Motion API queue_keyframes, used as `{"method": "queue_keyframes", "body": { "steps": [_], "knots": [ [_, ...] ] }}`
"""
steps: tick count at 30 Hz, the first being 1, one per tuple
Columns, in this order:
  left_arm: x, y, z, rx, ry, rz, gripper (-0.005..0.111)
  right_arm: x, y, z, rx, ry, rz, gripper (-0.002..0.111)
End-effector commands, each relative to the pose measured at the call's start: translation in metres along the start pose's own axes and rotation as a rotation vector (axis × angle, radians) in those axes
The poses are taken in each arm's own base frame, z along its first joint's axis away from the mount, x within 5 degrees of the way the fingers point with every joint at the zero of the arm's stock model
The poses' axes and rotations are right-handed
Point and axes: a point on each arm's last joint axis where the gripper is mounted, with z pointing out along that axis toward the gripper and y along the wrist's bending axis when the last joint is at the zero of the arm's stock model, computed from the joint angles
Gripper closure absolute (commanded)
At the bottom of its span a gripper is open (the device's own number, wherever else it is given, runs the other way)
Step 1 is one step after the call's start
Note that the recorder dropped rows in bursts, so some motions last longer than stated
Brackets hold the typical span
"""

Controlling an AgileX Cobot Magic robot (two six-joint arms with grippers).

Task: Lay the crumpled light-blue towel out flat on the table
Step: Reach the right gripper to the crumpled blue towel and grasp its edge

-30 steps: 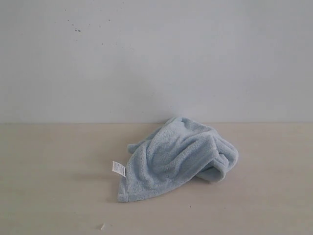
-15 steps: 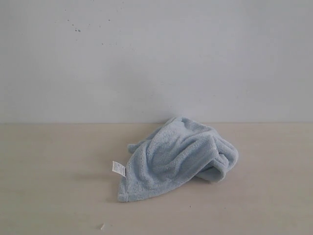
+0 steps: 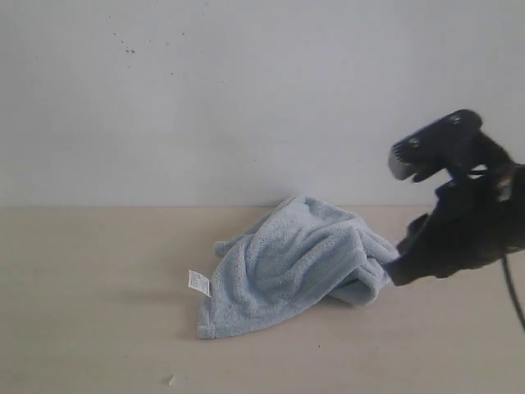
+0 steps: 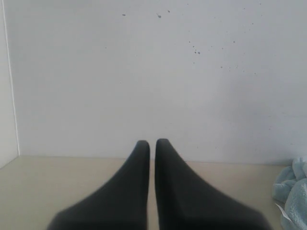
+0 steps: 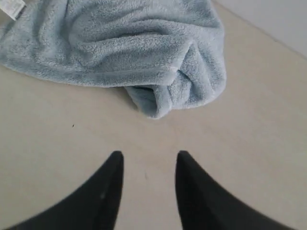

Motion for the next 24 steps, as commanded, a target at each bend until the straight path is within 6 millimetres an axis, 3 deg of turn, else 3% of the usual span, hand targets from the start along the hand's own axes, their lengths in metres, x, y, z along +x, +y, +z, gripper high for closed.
{"method": "queue_keyframes", "body": {
  "steps": [1, 5, 9, 19, 21, 24],
  "knots": [
    [0.001, 0.000, 0.000, 0.002, 0.005, 0.002, 0.103, -0.011, -0.006, 0.077, -0.007, 0.062, 0.061, 0.057],
    [0.001, 0.000, 0.000, 0.002, 0.005, 0.002, 0.103, -0.001, -0.020, 0.130, 0.002, 0.144, 0.062, 0.057],
    [0.001, 0.000, 0.000, 0.002, 0.005, 0.002, 0.103, 0.004, -0.025, 0.156, 0.010, 0.135, 0.045, 0.057],
    [0.001, 0.000, 0.000, 0.002, 0.005, 0.002, 0.103, 0.022, -0.018, 0.196, 0.005, 0.100, 0.044, 0.057],
    [0.001, 0.000, 0.000, 0.002, 0.005, 0.002, 0.103, 0.021, -0.018, 0.198, 0.010, 0.072, 0.044, 0.066],
    [0.001, 0.000, 0.000, 0.002, 0.005, 0.002, 0.103, 0.015, -0.019, 0.196, 0.021, 0.029, 0.065, 0.098]
  ]
}}
